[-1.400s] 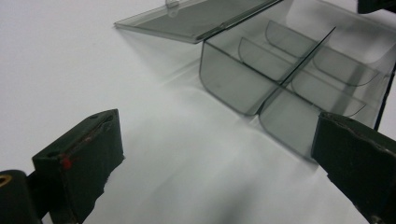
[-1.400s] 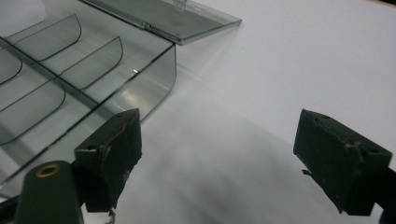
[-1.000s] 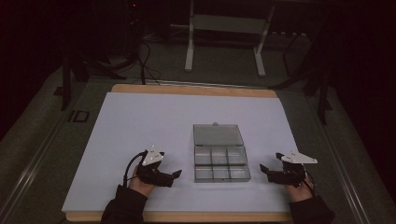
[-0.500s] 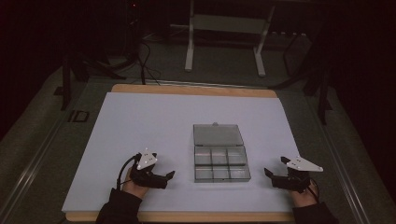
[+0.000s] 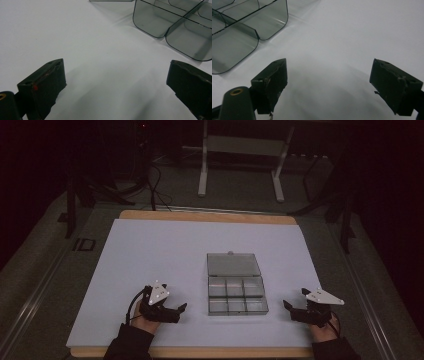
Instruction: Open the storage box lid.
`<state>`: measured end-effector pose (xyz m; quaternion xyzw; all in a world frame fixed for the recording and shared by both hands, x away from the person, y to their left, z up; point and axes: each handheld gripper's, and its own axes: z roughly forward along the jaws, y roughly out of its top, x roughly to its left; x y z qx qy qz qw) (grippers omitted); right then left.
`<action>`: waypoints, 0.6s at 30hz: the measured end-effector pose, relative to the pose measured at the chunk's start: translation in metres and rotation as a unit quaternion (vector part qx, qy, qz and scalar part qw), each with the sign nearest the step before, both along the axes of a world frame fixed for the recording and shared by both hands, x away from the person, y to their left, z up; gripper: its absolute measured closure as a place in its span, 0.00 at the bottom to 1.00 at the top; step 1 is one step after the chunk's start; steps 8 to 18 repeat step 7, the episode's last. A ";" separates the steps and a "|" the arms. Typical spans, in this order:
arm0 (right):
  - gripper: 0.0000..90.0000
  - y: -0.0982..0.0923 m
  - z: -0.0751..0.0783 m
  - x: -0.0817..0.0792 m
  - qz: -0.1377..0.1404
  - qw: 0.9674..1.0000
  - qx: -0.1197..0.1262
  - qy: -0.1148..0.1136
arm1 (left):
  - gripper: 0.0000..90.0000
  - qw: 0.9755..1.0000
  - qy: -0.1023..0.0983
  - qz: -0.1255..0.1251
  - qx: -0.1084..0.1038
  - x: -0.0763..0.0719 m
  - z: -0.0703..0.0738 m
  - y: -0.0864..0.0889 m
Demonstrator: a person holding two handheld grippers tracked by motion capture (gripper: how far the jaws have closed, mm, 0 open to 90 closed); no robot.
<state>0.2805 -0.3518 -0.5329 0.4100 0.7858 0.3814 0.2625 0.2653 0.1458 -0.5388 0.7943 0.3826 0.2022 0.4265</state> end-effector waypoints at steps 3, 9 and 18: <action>0.16 0.000 0.000 0.000 -0.002 1.000 -0.001 0.000 | 0.04 1.000 -0.001 -0.001 0.000 0.000 0.000 0.001; 0.16 0.000 -0.001 0.000 -0.003 1.000 -0.001 0.000 | 0.04 1.000 -0.001 -0.001 0.000 0.000 0.000 0.001; 0.16 0.000 -0.001 0.000 -0.003 1.000 -0.001 0.000 | 0.04 1.000 -0.001 -0.001 0.000 0.000 0.000 0.001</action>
